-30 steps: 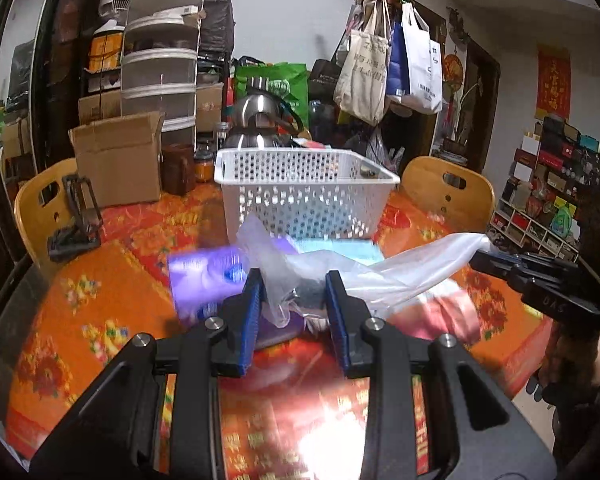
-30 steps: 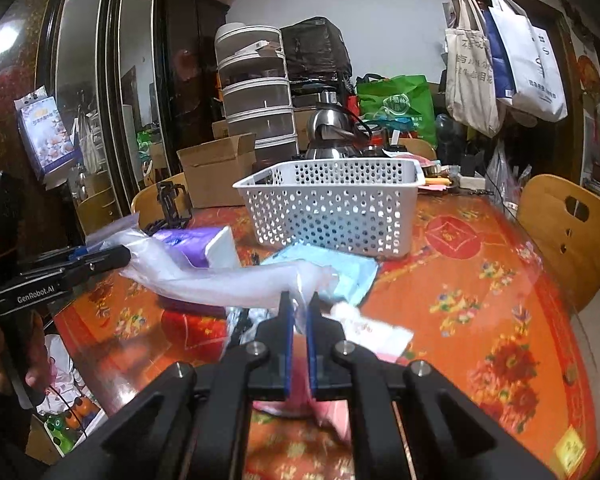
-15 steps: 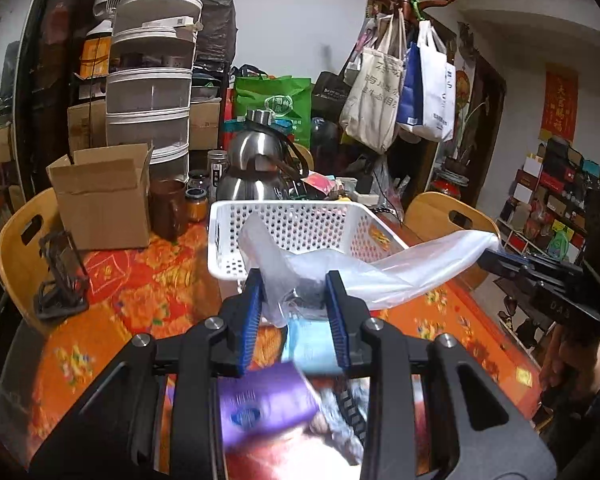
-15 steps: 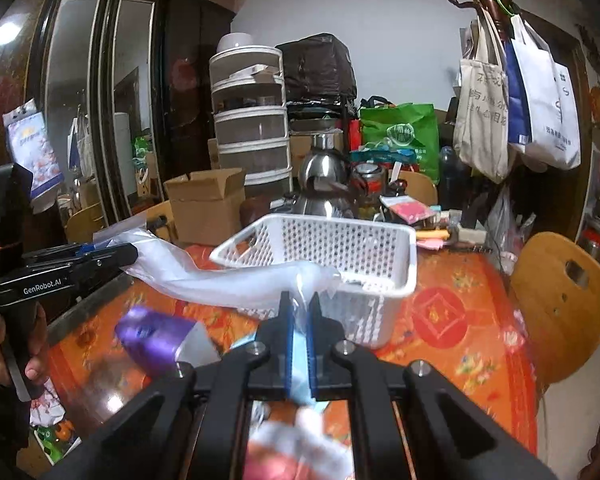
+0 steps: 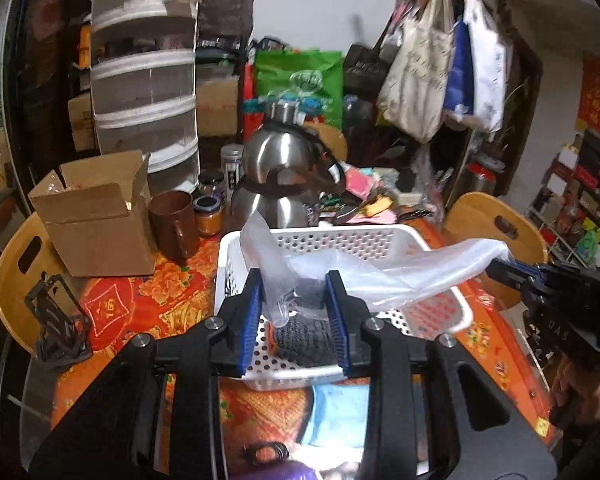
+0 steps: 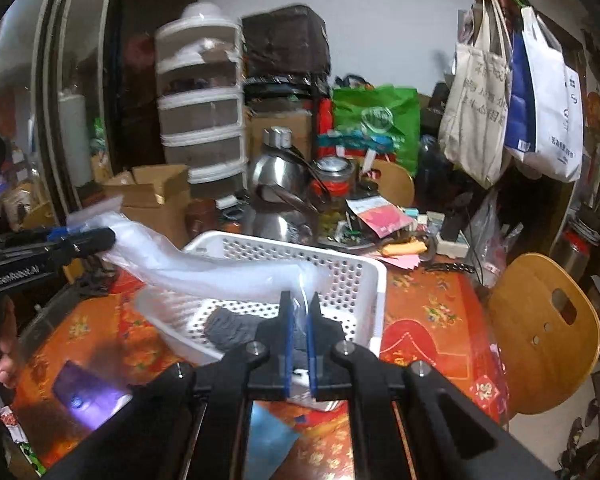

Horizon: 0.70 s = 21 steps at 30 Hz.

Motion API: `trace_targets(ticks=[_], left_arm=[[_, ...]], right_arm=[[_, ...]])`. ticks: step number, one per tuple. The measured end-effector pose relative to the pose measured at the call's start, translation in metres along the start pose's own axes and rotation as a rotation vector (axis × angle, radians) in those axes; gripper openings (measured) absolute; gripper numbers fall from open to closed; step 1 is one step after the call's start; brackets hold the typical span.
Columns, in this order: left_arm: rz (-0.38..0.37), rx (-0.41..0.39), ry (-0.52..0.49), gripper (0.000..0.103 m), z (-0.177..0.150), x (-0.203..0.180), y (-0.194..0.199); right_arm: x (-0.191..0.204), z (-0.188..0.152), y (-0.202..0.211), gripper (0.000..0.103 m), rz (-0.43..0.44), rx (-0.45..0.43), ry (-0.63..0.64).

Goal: Organize soft objects
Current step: 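Lift the clear plastic bag with the left gripper and lower it into the basket, then open the left gripper to release the bag in the basket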

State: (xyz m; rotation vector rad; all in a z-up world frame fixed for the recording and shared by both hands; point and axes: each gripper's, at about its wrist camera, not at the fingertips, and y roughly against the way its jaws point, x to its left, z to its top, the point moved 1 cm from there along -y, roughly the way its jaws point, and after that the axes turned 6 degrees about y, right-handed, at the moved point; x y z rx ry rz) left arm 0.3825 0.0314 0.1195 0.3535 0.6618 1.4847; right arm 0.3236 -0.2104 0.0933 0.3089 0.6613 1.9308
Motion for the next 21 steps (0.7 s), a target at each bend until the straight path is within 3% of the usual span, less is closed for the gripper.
trace_targets(ticks=[9, 17, 19, 21], left_arm=[[0.049, 0.073, 0.001, 0.029, 0.005, -0.002, -0.076], [0.050, 0.090, 0.007, 0.031, -0.007, 0.002, -0.097], [0.075, 0.106, 0.002, 0.037, -0.011, 0.005, -0.104], [0.090, 0.109, 0.002, 0.072, -0.015, 0.010, -0.107]], right_arm=[[-0.020, -0.003, -0.075, 0.004, -0.059, 0.106, -0.011], [-0.028, -0.008, -0.097, 0.004, -0.063, 0.120, -0.025], [-0.029, -0.009, -0.100, 0.005, -0.057, 0.124, -0.023], [-0.029, -0.012, -0.105, 0.015, -0.047, 0.152, -0.016]])
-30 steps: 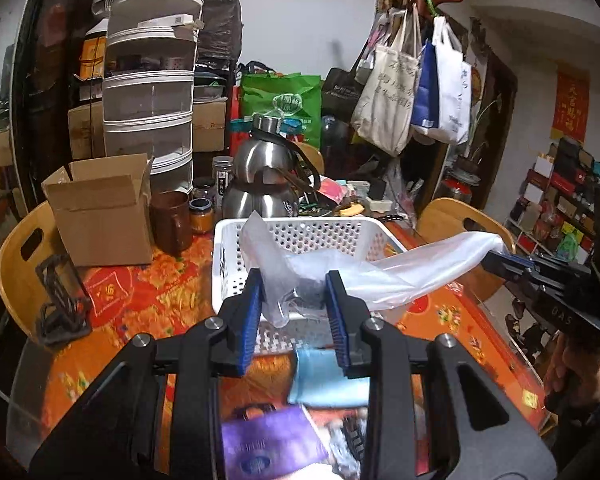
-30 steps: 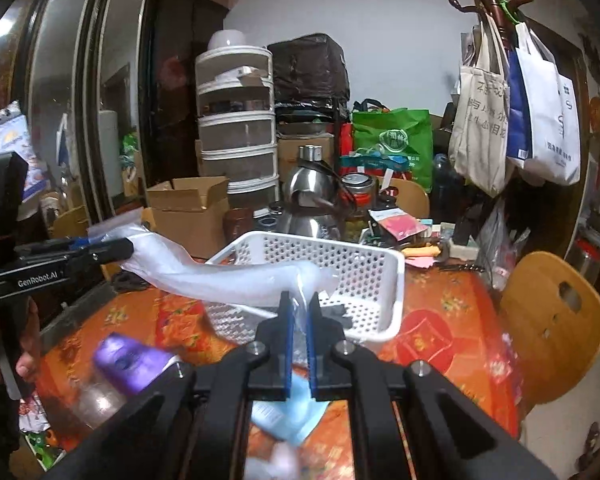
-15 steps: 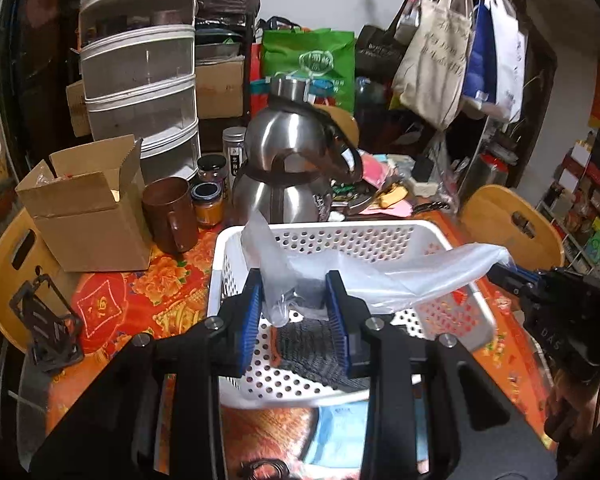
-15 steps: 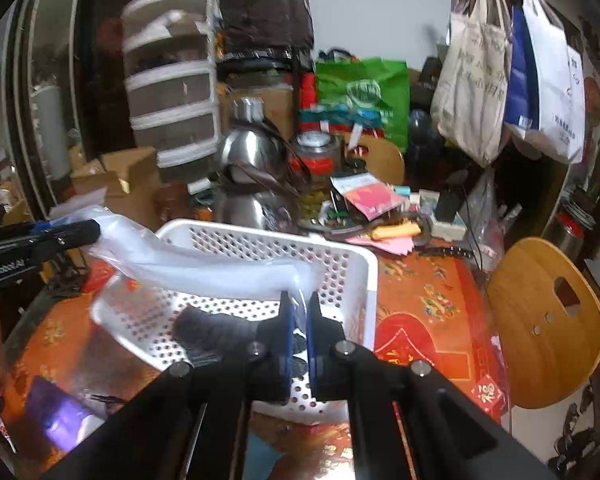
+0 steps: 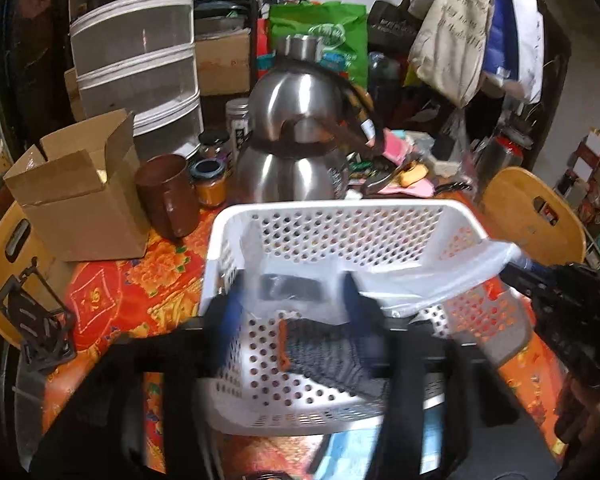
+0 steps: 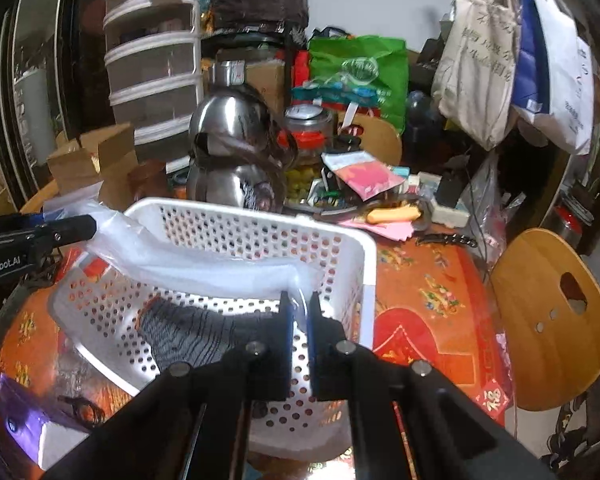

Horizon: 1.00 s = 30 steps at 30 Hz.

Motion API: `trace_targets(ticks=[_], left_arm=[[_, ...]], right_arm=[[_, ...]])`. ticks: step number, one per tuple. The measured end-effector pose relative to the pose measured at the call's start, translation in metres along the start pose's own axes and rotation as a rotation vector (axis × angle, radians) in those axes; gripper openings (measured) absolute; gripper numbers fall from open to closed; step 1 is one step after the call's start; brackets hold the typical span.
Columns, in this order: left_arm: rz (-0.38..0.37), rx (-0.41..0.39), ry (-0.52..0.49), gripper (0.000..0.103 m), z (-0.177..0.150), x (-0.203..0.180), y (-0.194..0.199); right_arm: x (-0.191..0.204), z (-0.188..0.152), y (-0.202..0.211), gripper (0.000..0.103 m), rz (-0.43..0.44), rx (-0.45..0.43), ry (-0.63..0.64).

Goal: Organize soft objects
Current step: 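Open the left gripper to release the bag in the basket, then move the left gripper to the purple tissue pack and close on it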

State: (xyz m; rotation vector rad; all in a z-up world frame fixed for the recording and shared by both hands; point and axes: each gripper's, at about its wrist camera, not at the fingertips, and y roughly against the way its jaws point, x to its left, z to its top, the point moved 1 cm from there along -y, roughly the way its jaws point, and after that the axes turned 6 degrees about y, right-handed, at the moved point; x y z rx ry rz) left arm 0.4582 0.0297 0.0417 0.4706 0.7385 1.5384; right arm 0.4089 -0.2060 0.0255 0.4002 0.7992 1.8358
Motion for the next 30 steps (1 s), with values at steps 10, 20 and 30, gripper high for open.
trace_targets(ticks=[10, 20, 30], left_arm=[[0.040, -0.034, -0.015, 0.088, -0.013, 0.019, 0.023], [0.017, -0.048, -0.020, 0.088, -0.032, 0.019, 0.057], [0.000, -0.079, -0.044, 0.088, -0.075, 0.013, 0.122]], right_arm=[[-0.003, -0.014, 0.013, 0.079, -0.017, -0.043, -0.049], [0.008, -0.025, 0.032, 0.079, 0.008, -0.045, -0.058], [0.034, -0.045, 0.073, 0.079, 0.032, -0.062, -0.045]])
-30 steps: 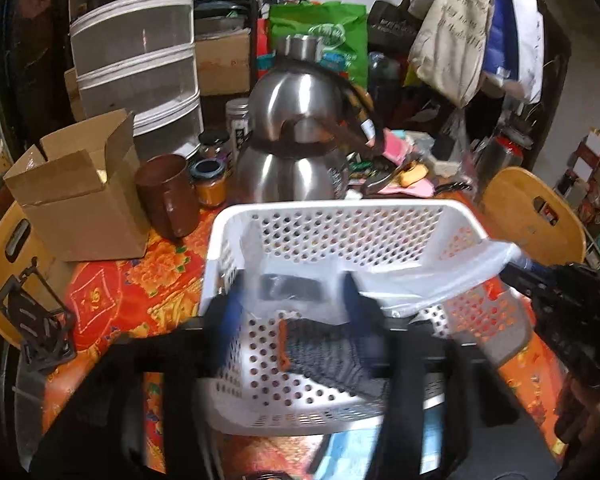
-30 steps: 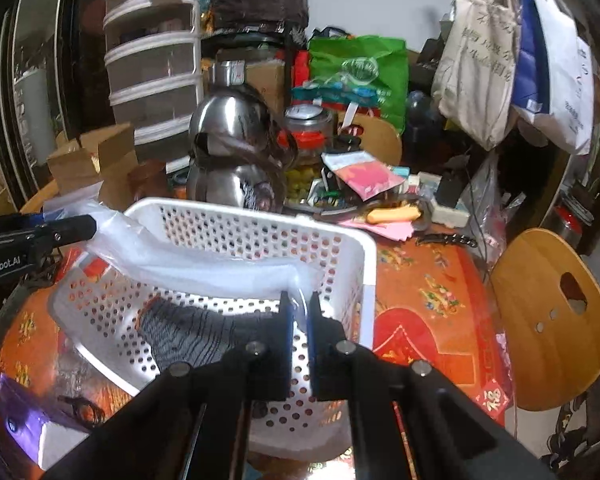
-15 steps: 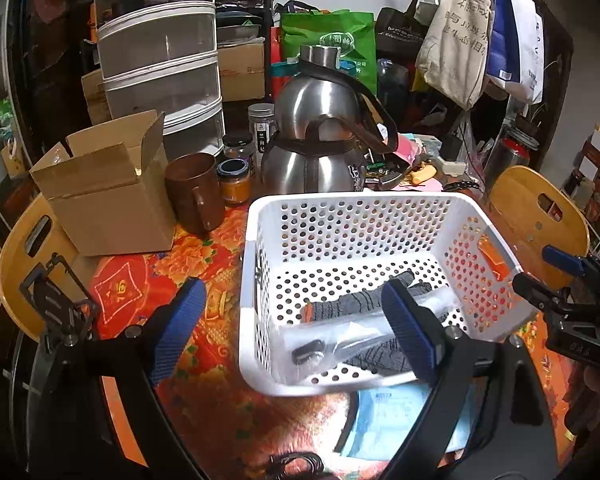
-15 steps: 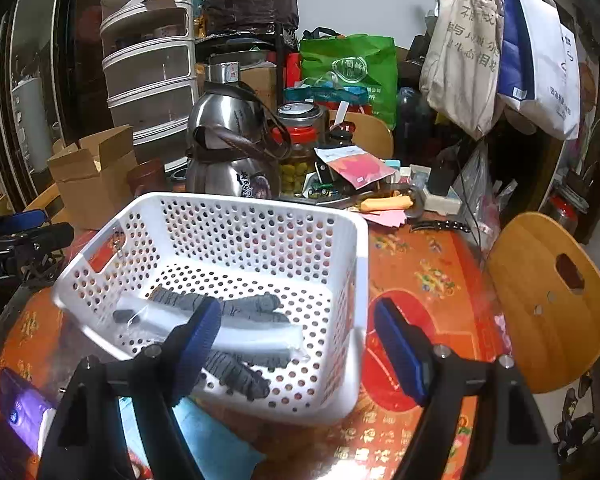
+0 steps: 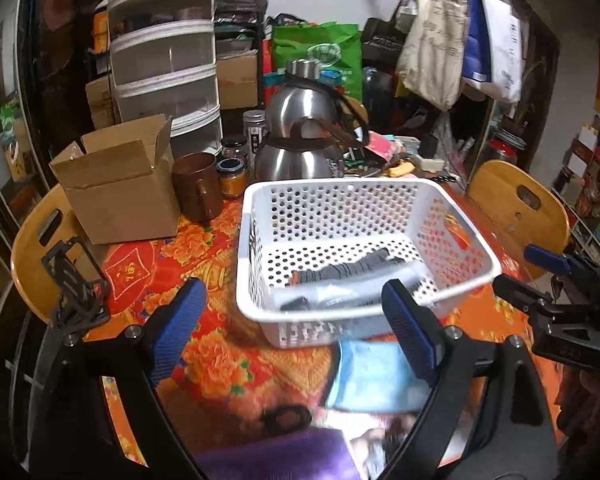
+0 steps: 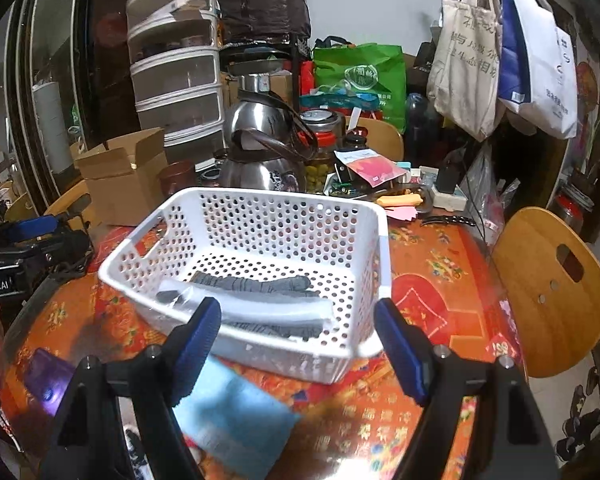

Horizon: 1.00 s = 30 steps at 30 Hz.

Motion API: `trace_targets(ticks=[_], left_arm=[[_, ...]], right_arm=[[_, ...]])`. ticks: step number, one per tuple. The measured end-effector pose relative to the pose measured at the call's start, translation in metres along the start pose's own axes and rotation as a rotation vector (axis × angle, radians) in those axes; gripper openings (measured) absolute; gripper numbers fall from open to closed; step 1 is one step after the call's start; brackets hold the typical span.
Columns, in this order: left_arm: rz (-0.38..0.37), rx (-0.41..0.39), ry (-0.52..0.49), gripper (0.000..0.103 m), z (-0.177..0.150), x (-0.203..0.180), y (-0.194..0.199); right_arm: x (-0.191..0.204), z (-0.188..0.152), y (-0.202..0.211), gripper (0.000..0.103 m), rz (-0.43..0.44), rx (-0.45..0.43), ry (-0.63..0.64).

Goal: Organize soft objects
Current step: 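Move the left gripper to the purple tissue pack and close on it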

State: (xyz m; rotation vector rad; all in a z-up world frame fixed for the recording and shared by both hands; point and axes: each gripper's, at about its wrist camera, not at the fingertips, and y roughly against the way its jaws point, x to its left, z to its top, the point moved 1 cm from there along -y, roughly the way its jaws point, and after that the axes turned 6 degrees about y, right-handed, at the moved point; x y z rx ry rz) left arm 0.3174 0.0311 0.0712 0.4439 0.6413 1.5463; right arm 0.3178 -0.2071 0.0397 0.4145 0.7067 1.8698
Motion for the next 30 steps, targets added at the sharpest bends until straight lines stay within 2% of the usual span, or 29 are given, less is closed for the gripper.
trace_targets(ticks=[5, 9, 14, 17, 25, 30], left_arm=[[0.008, -0.026, -0.037, 0.088, -0.041, 0.003, 0.043], [-0.023, -0.034, -0.006, 0.089, -0.089, 0.021, 0.074], [0.004, -0.065, 0.029, 0.089, -0.149, 0.050, 0.108], [0.011, -0.065, 0.083, 0.091, -0.177, 0.078, 0.122], [0.047, -0.051, 0.101, 0.092, -0.215, 0.123, 0.115], [-0.009, -0.046, 0.108, 0.092, -0.218, 0.133, 0.095]], right_arm=[[0.008, -0.031, 0.031, 0.079, 0.043, -0.029, -0.025], [0.019, -0.076, 0.056, 0.079, 0.033, -0.044, -0.027], [0.042, -0.138, 0.073, 0.079, 0.072, -0.040, -0.039], [0.062, -0.158, 0.079, 0.079, 0.096, -0.050, -0.017], [0.114, -0.162, 0.082, 0.079, 0.145, -0.107, 0.029], [0.145, -0.149, 0.071, 0.079, 0.220, -0.121, 0.073]])
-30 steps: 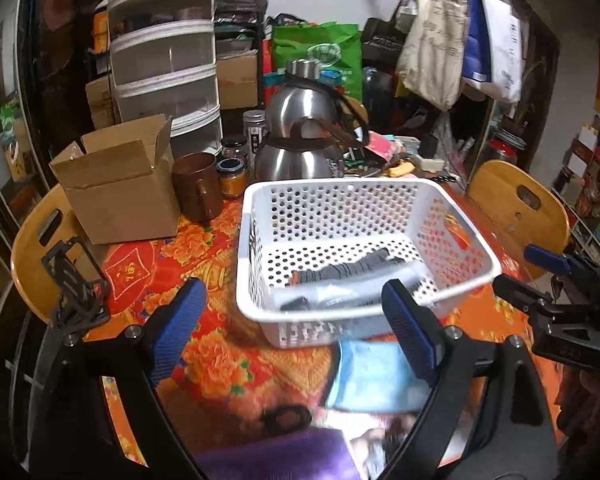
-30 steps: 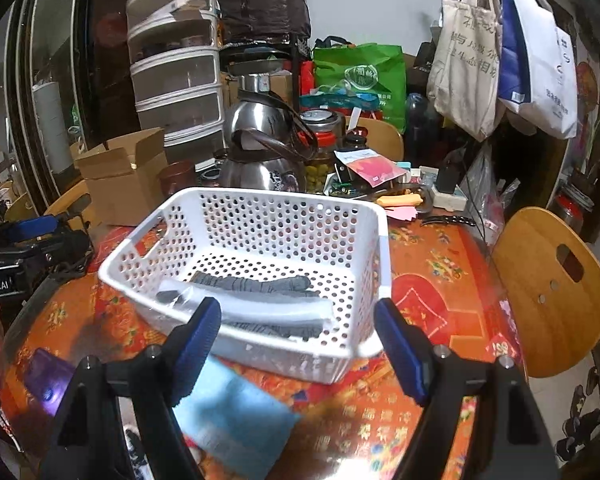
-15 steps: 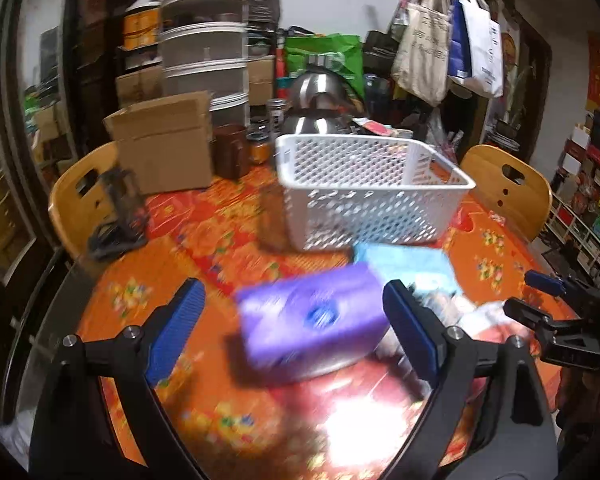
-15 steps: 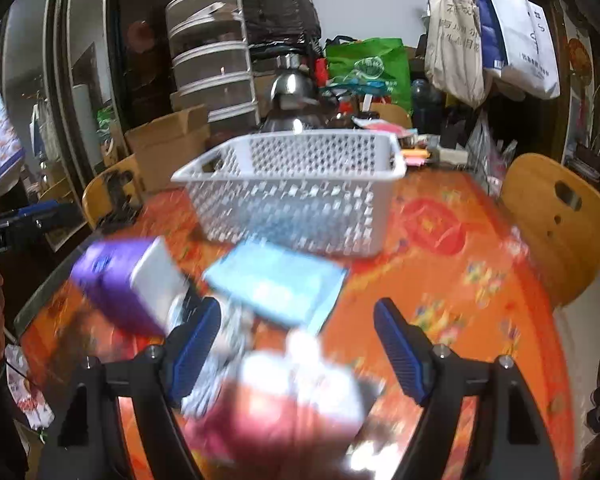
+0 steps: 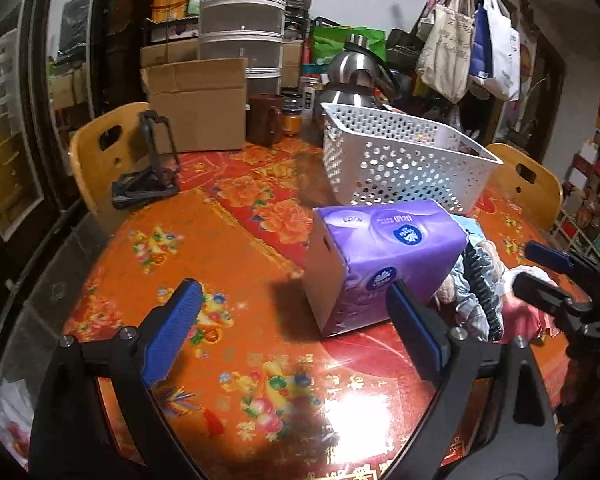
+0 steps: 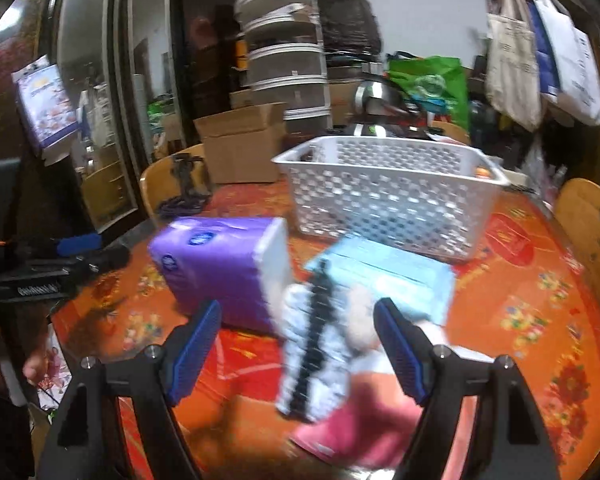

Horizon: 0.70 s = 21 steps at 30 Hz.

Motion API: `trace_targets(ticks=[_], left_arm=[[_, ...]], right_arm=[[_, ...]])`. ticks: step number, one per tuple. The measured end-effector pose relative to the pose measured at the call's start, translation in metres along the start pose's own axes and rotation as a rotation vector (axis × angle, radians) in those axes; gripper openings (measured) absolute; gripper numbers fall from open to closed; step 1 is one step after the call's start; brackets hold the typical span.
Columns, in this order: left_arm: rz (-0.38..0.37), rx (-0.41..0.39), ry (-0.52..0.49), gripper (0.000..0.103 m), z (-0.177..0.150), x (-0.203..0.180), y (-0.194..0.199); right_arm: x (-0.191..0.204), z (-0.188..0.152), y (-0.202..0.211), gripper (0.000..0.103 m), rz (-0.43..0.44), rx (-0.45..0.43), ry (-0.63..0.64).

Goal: Organize soft objects
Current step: 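Move the left gripper to the purple tissue pack and close on it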

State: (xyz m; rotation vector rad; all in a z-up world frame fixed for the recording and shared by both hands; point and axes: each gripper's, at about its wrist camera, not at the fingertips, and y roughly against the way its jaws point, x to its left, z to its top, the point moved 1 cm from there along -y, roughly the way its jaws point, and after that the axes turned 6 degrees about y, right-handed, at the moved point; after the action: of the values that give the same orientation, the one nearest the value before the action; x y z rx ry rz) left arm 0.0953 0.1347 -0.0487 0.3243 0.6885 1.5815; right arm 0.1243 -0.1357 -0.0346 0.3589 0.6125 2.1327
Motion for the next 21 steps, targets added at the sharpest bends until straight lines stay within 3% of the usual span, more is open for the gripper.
trace_targets(ticks=[4, 6, 9, 16, 19, 21], left_arm=[[-0.036, -0.013, -0.029, 0.092, 0.003, -0.008, -0.014], [-0.055, -0.015, -0.040, 0.092, 0.003, -0.011, -0.019], [-0.075, -0.010, -0.049, 0.092, 0.005, -0.017, -0.026], [-0.088, -0.008, -0.064, 0.090, 0.008, -0.028, -0.041], [-0.104, -0.003, -0.079, 0.078, 0.007, -0.034, -0.045], [-0.113, 0.011, -0.097, 0.063, 0.006, -0.039, -0.051]], right_arm=[[0.017, 0.007, -0.017, 0.073, 0.038, 0.009, 0.039], [0.021, 0.010, -0.026, 0.057, 0.054, 0.015, 0.049], [0.020, 0.012, -0.039, 0.045, 0.083, 0.028, 0.035], [0.022, 0.013, -0.055, 0.045, 0.114, 0.043, 0.048], [0.022, 0.015, -0.059, 0.045, 0.122, 0.045, 0.055], [0.022, 0.017, -0.062, 0.045, 0.141, 0.049, 0.063]])
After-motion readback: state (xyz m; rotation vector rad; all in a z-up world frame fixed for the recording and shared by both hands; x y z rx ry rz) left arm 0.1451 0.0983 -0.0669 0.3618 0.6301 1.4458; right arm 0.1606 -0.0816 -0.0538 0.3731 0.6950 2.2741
